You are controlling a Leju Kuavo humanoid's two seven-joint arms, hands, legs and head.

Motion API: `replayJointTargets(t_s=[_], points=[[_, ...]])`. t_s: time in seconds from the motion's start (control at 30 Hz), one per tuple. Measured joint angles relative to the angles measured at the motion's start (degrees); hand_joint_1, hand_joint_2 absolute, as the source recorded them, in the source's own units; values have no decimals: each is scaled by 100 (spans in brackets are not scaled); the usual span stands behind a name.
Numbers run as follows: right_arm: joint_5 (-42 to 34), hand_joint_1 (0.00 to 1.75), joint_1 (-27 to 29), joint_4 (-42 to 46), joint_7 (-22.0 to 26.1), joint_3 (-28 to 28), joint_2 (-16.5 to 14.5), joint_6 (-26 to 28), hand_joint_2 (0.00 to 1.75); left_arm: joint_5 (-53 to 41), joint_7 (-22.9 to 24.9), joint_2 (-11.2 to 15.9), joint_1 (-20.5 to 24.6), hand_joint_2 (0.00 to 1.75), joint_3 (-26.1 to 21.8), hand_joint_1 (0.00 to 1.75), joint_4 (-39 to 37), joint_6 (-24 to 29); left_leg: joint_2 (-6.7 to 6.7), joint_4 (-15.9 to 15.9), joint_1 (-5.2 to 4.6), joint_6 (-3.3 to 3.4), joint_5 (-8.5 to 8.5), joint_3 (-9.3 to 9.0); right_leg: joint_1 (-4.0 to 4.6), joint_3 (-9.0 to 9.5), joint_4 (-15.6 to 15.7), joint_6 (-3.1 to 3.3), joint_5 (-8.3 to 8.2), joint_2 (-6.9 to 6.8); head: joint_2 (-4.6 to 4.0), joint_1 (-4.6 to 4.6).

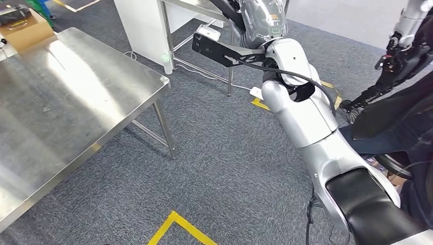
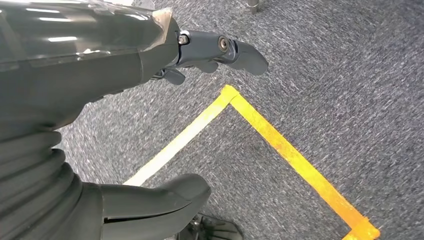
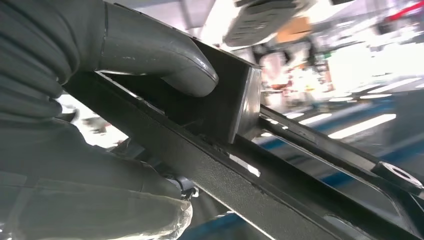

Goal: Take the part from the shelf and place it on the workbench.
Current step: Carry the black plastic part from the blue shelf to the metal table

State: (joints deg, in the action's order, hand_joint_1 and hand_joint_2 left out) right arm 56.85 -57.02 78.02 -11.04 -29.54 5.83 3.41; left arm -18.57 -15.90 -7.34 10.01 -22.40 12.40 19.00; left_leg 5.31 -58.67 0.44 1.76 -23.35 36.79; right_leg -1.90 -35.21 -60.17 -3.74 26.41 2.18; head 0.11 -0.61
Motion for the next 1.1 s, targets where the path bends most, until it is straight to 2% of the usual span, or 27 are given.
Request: replayJointTargets(t_s=[0.03, 0.1, 0.17, 0.23, 0.3, 0.33, 0.37, 0.4, 0.47, 0.5, 0.53, 0.6, 0.63, 0.67, 0.7, 0.77, 0.8, 0.83, 0.87, 0.9, 0.97, 1.0, 1.03, 1.07, 1.1], points=[[-28, 175, 26, -6, 42, 24, 21, -16, 175, 3, -2, 2, -1, 175, -2, 0, 1, -13, 44, -8, -1, -36, 4, 24, 6, 33, 67, 29, -21, 19, 0, 2], [-78, 175, 74, -36, 112, 75, 53, -32, 175, 25, -6, 17, -15, 175, -7, 0, 1, -31, 89, 0, 15, -90, 18, 58, 21, 40, 73, 110, -46, -64, 0, 3], [-108, 175, 84, -84, 178, 125, 60, -36, 175, 52, -17, 39, -23, 175, -10, 0, 1, -35, -84, -167, 14, -137, -97, 161, 6, 48, 92, 189, -67, -138, 0, 22], [-118, 175, 80, -147, 232, 164, 58, -42, 175, 64, -33, 54, -15, 175, -13, 0, 1, -38, -358, -764, 11, -180, -404, 449, 21, 53, 100, 254, -67, -214, 0, 51], [-105, 175, 81, -230, 277, 179, 49, -49, 175, 69, -44, 63, -14, 175, -17, 0, 0, -40, -470, -1454, 21, -199, -658, 792, 56, 52, 99, 281, -56, -298, 0, 57], [-91, 175, 82, -283, 298, 177, 31, -49, 175, 71, -49, 65, -20, 175, -20, 0, -1, -40, -485, -1597, 21, -194, -665, 872, 71, 54, 99, 288, -51, -344, 0, 58], [-71, 175, 83, -338, 317, 176, 2, -45, 175, 72, -53, 71, -23, 175, -23, 0, -1, -42, -495, -1505, 17, -177, -564, 832, 85, 58, 99, 293, -45, -390, 0, 58], [-48, 175, 84, -397, 332, 173, -36, -37, 175, 73, -56, 80, -24, 175, -28, 0, 0, -44, -522, -1217, 9, -146, -393, 686, 99, 67, 99, 300, -39, -437, 0, 58], [-6, 175, 87, -497, 347, 171, -107, -13, 175, 74, -60, 106, -14, 175, -42, 0, 4, -48, -742, -433, -56, -54, -111, 270, 131, 89, 103, 306, -23, -523, 0, 57], [9, 175, 92, -545, 349, 169, -135, 3, 175, 74, -62, 115, -7, 175, -49, 0, 8, -49, -828, -180, -96, -10, -54, 126, 151, 94, 106, 304, -16, -568, 0, 57], [19, 175, 104, -588, 350, 167, -157, 17, 175, 74, -64, 122, -2, 175, -56, 0, 11, -49, -881, -58, -131, 22, -52, 56, 166, 99, 110, 297, -10, -616, 0, 56], [31, 175, 141, -665, 352, 159, -204, 35, 175, 75, -67, 135, -4, 175, -74, 0, 15, -49, -777, -21, -148, 65, -39, 29, 194, 124, 128, 269, 0, -724, 0, 54], [33, 175, 157, -691, 352, 157, -222, 38, 175, 77, -67, 138, -10, 175, -85, 0, 15, -49, -725, 14, -131, 85, -18, 8, 196, 123, 113, 249, 19, -715, 0, 53], [35, 175, 163, -715, 352, 157, -236, 44, 175, 77, -68, 141, -11, 175, -96, 0, 16, -49, -672, 53, -110, 115, 8, -16, 195, 92, 33, 233, 67, -634, 0, 52], [41, 175, 163, -742, 352, 160, -244, 49, 175, 77, -68, 141, -6, 175, -107, 0, 17, -49, -618, 90, -87, 142, 33, -39, 189, 1, -162, 228, 160, -517, 0, 49], [80, 175, 172, -833, 356, 162, -247, 46, 175, 76, -72, 138, 6, 175, -119, 0, 18, -51, -496, 116, -62, 171, 56, -49, 158, -354, -875, 241, 445, -294, 0, 45], [113, 175, 189, -896, 359, 160, -247, 34, 175, 80, -73, 136, 4, 175, -129, 0, 19, -57, -427, 116, -59, 171, 57, -47, 146, -549, -1257, 235, 570, -261, 0, 43], [150, 175, 212, -964, 360, 158, -250, 20, 175, 86, -74, 131, -4, 175, -140, 0, 19, -66, -355, 113, -55, 169, 58, -47, 137, -680, -1500, 210, 628, -250, 0, 43], [187, 175, 230, -1030, 356, 155, -256, 4, 175, 95, -74, 128, -14, 175, -154, 0, 19, -75, -280, 109, -51, 164, 60, -47, 128, -703, -1520, 166, 592, -245, 0, 43], [225, 175, 241, -1092, 349, 155, -262, -15, 175, 103, -74, 127, -21, 175, -168, 0, 19, -85, -202, 99, -44, 157, 62, -47, 113, -608, -1300, 109, 466, -233, 0, 44], [292, 175, 229, -1208, 336, 165, -271, -50, 175, 111, -75, 128, -26, 175, -190, 0, 19, -99, -61, 60, -37, 120, 51, -36, 66, -217, -471, 12, 131, -108, 0, 43], [317, 175, 214, -1261, 336, 171, -278, -70, 175, 111, -75, 132, -26, 175, -197, 0, 19, -112, -6, 35, -38, 89, 44, -19, 48, -55, -135, 5, 13, -45, 0, 45], [333, 175, 203, -1307, 338, 176, -289, -83, 175, 111, -76, 137, -29, 175, -204, 0, 19, -121, 39, 18, -41, 52, 42, 5, 40, 34, 49, 23, -42, 0, 0, 46], [343, 175, 195, -1345, 341, 178, -306, -93, 175, 111, -77, 142, -36, 175, -214, 0, 19, -130, 78, 13, -40, 15, 47, 29, 46, 63, 109, 62, -52, 9, 0, 49], [347, 175, 187, -1374, 344, 178, -326, -101, 175, 111, -78, 147, -47, 175, -227, 0, 19, -137, 113, 19, -29, -18, 59, 48, 56, 67, 115, 105, -66, -39, 0, 51]])
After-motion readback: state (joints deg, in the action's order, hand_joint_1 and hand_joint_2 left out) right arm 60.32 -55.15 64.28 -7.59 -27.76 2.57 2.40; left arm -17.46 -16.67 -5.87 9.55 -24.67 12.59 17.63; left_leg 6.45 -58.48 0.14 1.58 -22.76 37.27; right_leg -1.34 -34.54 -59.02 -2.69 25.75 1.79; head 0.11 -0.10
